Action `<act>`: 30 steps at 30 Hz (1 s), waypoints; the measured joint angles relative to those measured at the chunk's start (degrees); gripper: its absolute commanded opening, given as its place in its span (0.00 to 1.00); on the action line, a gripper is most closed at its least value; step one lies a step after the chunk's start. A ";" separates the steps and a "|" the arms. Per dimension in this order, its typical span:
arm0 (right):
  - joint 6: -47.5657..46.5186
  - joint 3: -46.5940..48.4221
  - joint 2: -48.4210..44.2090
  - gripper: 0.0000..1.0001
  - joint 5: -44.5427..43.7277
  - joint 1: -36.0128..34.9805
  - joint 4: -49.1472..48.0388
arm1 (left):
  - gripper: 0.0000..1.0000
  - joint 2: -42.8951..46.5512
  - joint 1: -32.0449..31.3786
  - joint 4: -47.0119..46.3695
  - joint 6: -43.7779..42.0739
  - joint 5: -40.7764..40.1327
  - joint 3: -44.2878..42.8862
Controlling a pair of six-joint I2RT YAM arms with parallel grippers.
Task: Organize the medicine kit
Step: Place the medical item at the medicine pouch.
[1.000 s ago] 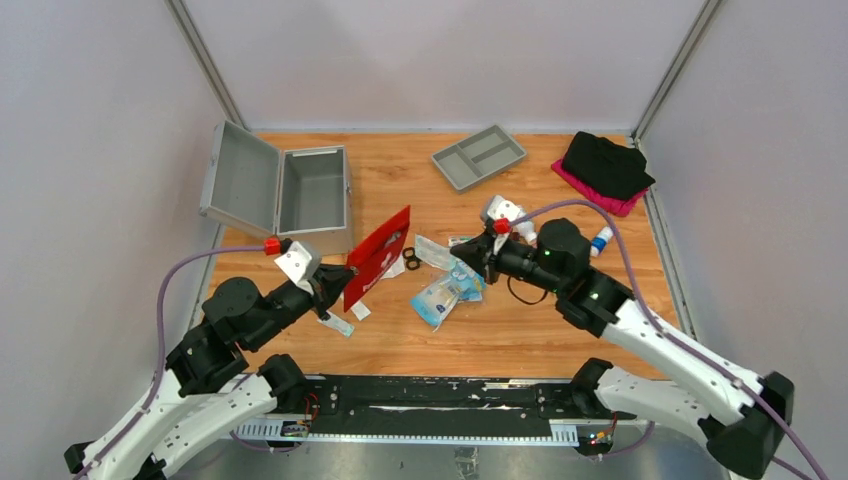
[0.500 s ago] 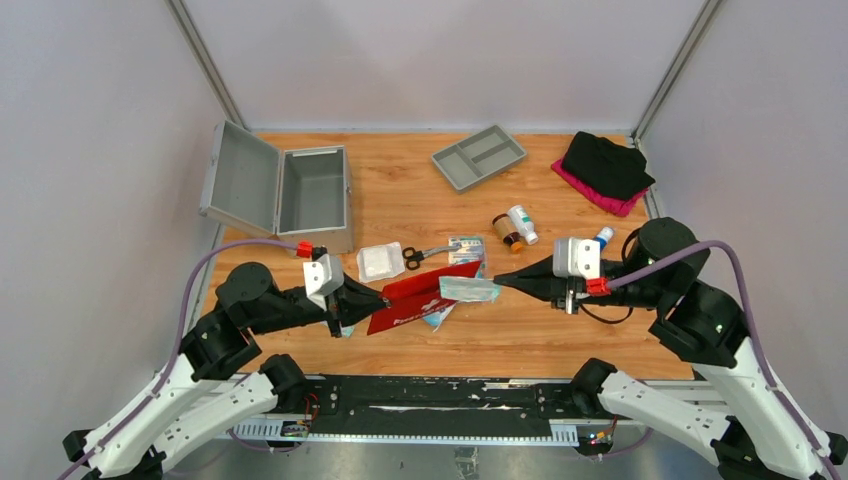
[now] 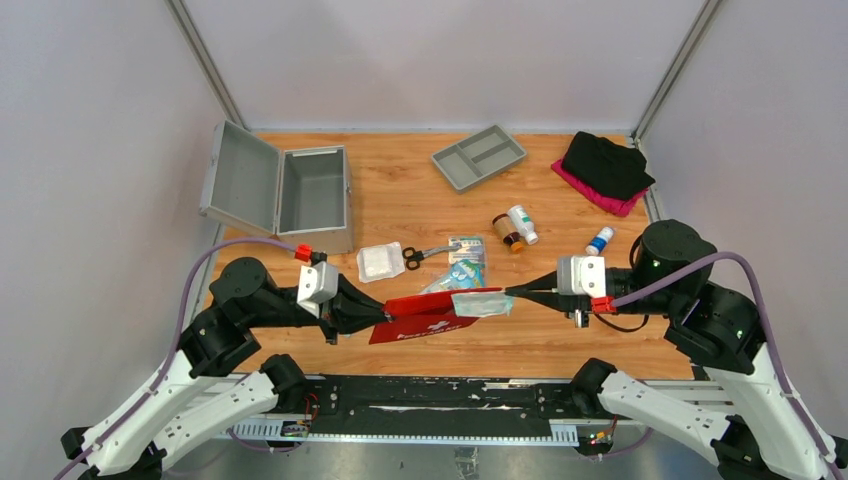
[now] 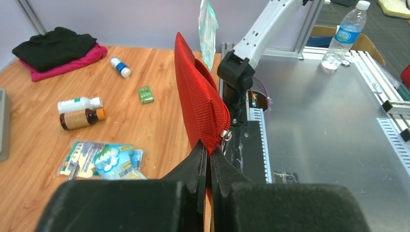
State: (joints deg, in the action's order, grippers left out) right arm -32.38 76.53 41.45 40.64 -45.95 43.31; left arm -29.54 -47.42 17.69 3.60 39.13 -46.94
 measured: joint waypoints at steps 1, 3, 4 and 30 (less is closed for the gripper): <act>-0.07 0.00 -0.04 0.00 -0.35 0.00 0.00 | 0.00 0.02 0.00 0.15 -0.17 -0.02 0.00; 0.00 -0.02 -0.09 0.00 -1.75 0.00 -0.20 | 0.00 0.04 0.00 0.90 -0.66 -0.57 -0.11; 0.11 -0.13 -0.13 0.00 -2.60 0.00 -0.70 | 0.00 0.07 0.00 1.38 -0.94 -1.20 -0.17; -14.08 -24.41 -3.45 0.00 0.39 0.00 -30.86 | 0.00 1.49 0.00 5.62 -4.94 -8.96 -0.42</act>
State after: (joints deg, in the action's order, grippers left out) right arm -46.46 52.12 38.00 41.04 -45.95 12.45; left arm -28.05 -47.42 23.31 -1.34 30.17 -47.35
